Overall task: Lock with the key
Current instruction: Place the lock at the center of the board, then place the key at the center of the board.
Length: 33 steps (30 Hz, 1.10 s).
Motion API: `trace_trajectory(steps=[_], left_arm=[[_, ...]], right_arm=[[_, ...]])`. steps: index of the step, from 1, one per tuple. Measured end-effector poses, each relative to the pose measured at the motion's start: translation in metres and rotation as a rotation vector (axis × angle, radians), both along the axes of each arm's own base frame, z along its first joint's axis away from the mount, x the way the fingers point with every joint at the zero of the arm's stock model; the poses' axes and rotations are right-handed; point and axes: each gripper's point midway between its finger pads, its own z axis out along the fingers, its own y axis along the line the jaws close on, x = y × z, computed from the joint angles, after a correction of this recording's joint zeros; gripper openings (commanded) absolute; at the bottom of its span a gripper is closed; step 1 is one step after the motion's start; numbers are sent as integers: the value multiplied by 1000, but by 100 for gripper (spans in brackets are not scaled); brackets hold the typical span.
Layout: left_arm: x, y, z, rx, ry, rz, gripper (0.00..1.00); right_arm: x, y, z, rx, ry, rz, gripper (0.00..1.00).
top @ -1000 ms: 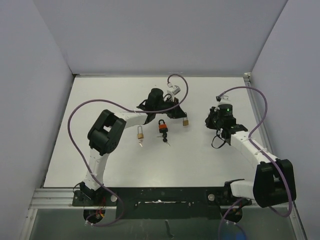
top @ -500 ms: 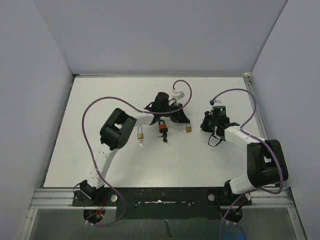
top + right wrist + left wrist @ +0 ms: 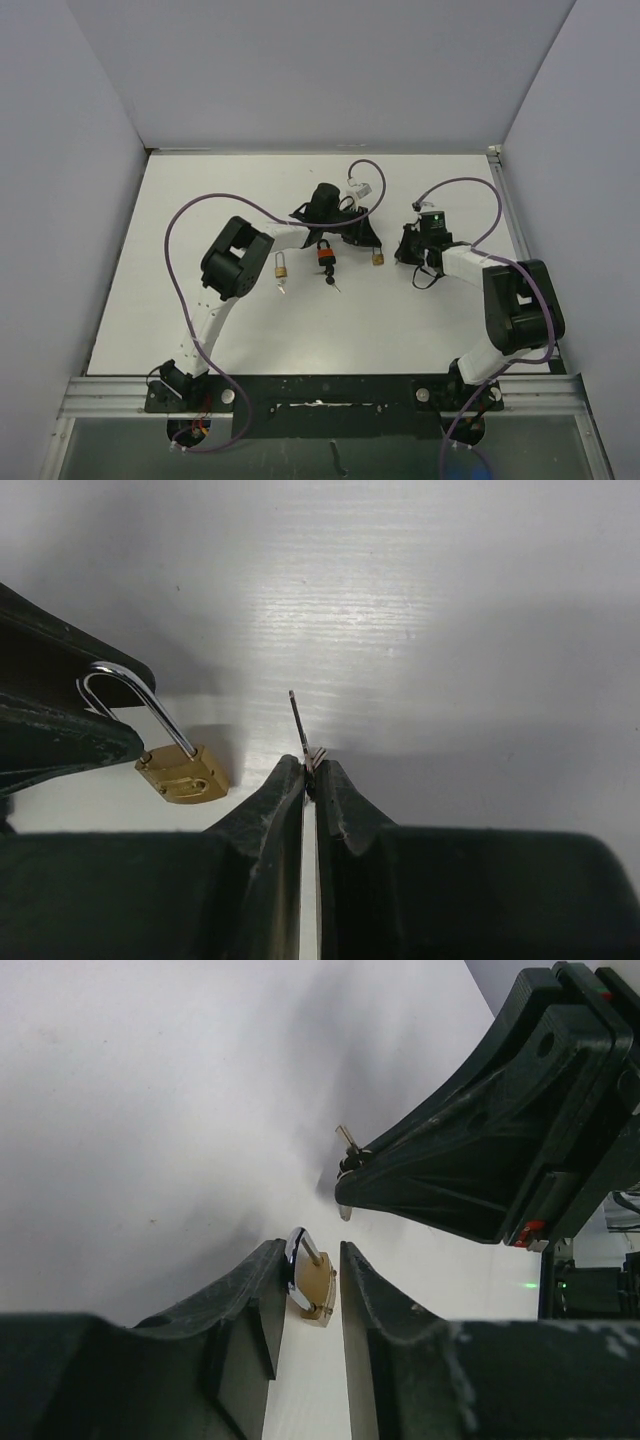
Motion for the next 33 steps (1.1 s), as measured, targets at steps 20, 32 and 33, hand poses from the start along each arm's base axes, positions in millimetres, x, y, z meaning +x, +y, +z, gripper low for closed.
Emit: trace_trajectory(steps=[20,32,33], left_arm=[[23,8,10,-20,-23,60,97],[35,18,9,-33,-60,127,98],[34,23,6,-17,-58,137,98]], right_arm=[[5,12,0,-11,-17,57,29],[13,21,12,-21,-57,93,33],[13,22,16,-28,-68,97,33]])
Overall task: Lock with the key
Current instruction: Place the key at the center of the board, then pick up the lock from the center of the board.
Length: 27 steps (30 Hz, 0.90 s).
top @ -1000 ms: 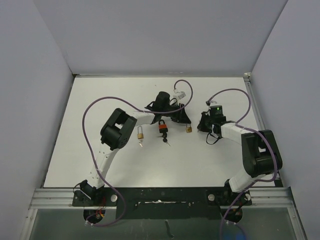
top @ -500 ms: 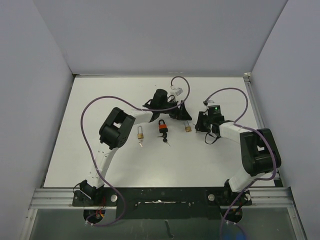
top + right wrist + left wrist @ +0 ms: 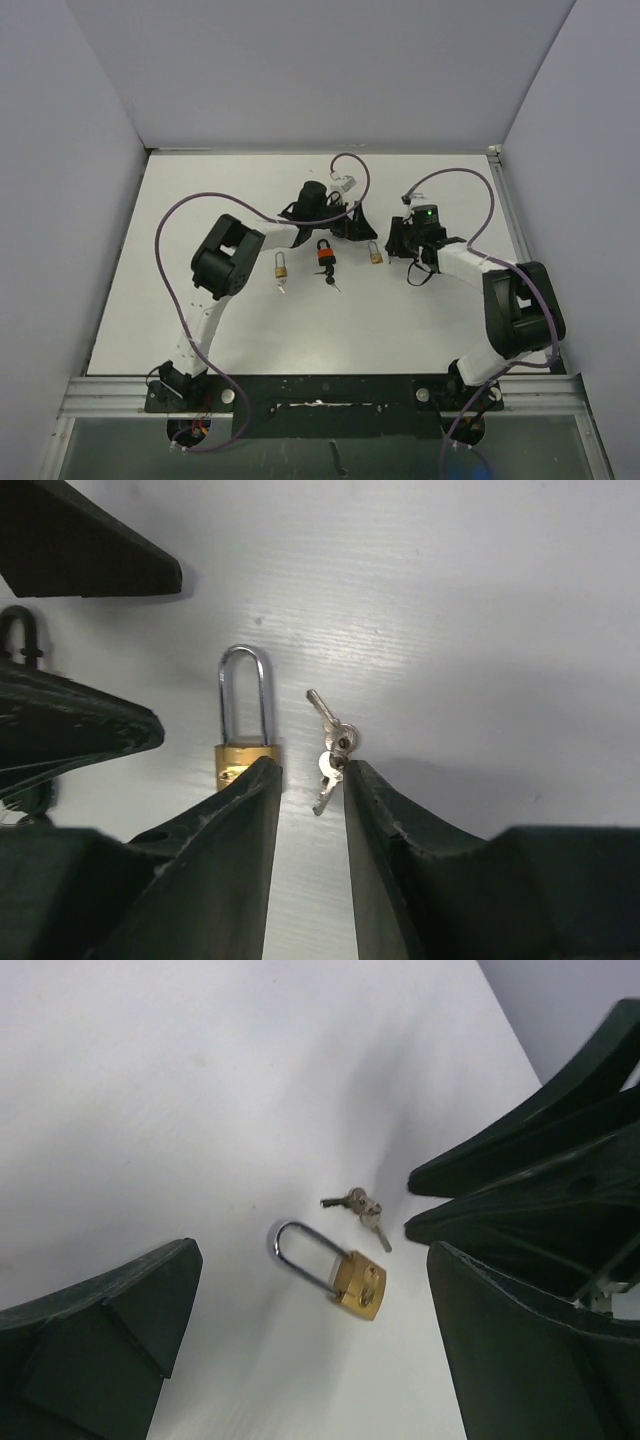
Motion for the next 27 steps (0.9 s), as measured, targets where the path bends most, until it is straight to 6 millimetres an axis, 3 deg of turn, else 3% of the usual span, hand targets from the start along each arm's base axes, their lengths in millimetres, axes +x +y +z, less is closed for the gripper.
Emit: trace_trajectory(steps=[1,2,3,5,6,10,13,17,21,27], left_arm=[[0,6,-2,19,2,18,98],[-1,11,-2,34,-3,30,98],[0,15,1,44,-10,43,98],[1,27,11,66,-39,76,98],[1,32,18,74,-59,88,98],[2,53,50,94,-156,144,98],[-3,69,70,108,-215,188,98],[-10,90,81,124,-255,240,98],[-17,125,77,152,-240,318,98],[-13,198,72,184,-189,503,98]], right_arm=[[0,1,6,-7,-18,5,33],[1,3,15,-11,-45,10,40],[2,4,24,-13,-71,14,53],[5,6,49,-3,-138,10,94],[5,8,66,6,-183,14,99],[11,5,106,69,-281,-10,98],[17,2,118,127,-304,-18,98],[19,2,118,179,-287,-36,98],[17,14,111,207,-246,10,98],[3,46,109,177,-238,124,98]])
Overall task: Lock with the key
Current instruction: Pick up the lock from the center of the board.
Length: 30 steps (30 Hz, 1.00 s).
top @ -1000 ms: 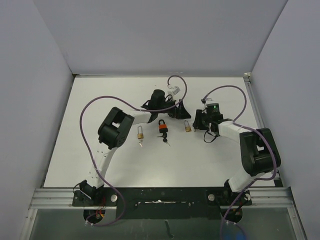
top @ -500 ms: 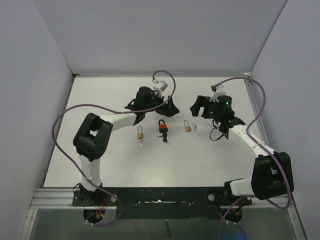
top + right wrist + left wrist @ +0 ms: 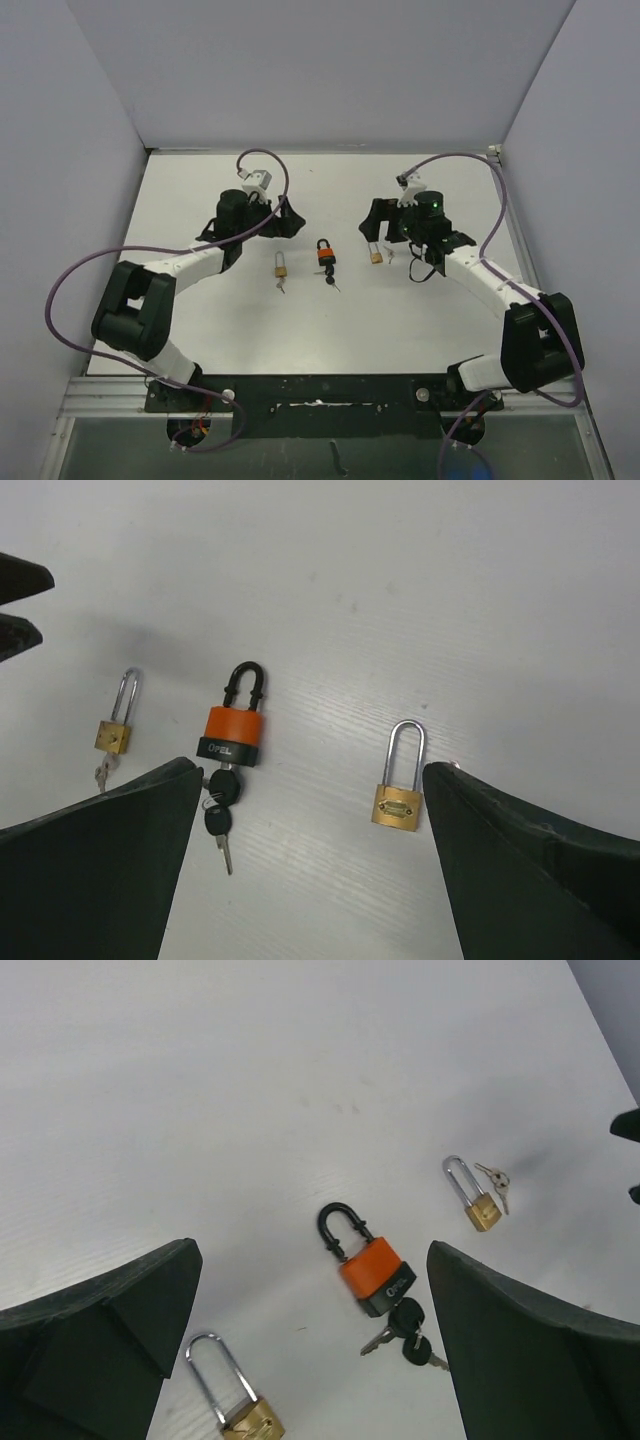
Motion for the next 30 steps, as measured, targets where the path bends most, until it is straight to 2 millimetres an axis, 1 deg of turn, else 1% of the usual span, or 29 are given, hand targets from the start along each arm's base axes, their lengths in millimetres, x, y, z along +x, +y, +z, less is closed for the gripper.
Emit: trace_trajectory(steps=[1,4,6,8,10,12,16,18,21,24,28,30], left_arm=[[1,12,1,3,4,34,98],[-1,33,5,18,12,95,98],[-3,38,10,28,10,111,98],[-6,40,13,35,11,113,98],[-9,42,14,39,16,114,98],[-11,45,13,41,22,117,98],[-16,58,5,14,60,129,97],[-18,67,0,-19,87,138,97],[-19,84,-7,-93,116,160,98],[-24,98,-18,-133,160,199,98],[-27,102,-20,-127,179,210,98],[-30,103,-19,-107,175,217,98]], right_arm=[[-3,8,1,-14,0,25,98],[-5,30,10,-51,-26,85,98],[-3,45,12,-78,-42,113,98],[-2,59,8,-109,-45,136,99],[-2,71,-2,-147,-30,155,100],[-2,84,-16,-195,-3,183,99],[-5,105,-45,-304,37,226,99],[-9,115,-56,-358,47,248,99],[-15,126,-68,-405,58,276,99],[-17,128,-78,-428,76,284,99],[-12,126,-91,-448,100,273,98],[-13,125,-99,-458,117,270,95]])
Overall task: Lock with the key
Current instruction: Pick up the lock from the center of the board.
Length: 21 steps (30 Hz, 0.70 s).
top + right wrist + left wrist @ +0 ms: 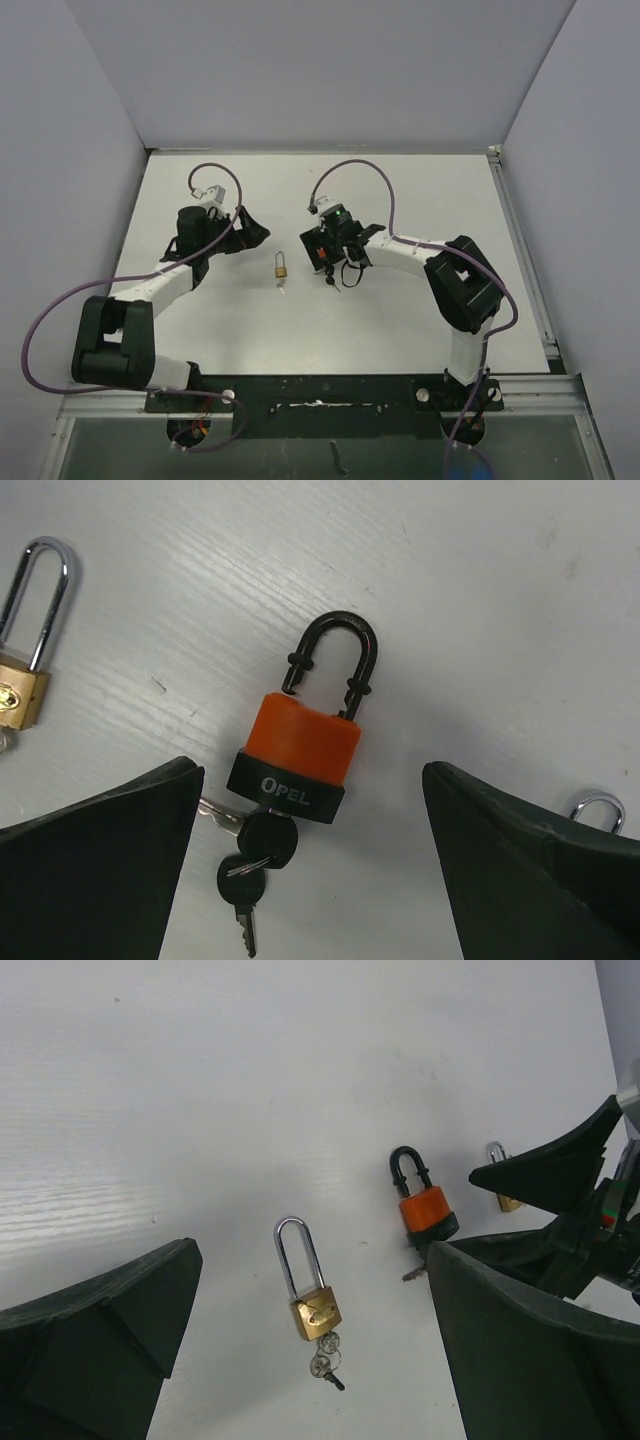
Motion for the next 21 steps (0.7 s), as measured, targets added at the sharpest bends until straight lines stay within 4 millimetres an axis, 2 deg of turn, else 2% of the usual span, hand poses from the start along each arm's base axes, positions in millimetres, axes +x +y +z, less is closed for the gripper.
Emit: trace_trajectory(steps=[3,8,12,16,21], left_arm=[[-2,3,4,65,-15,20,98],[-3,-2,20,172,-71,35,98],[-3,2,29,203,-99,63,98],[-2,6,28,216,-97,83,98],[-2,8,28,219,-96,92,98]], right_arm=[[-1,-1,-11,-10,22,-10,89],[-6,-3,-28,-27,64,-21,82],[-6,-3,-29,-23,69,-31,79],[-6,-3,-29,-28,65,-36,77],[-6,-2,-30,-33,62,-39,66]])
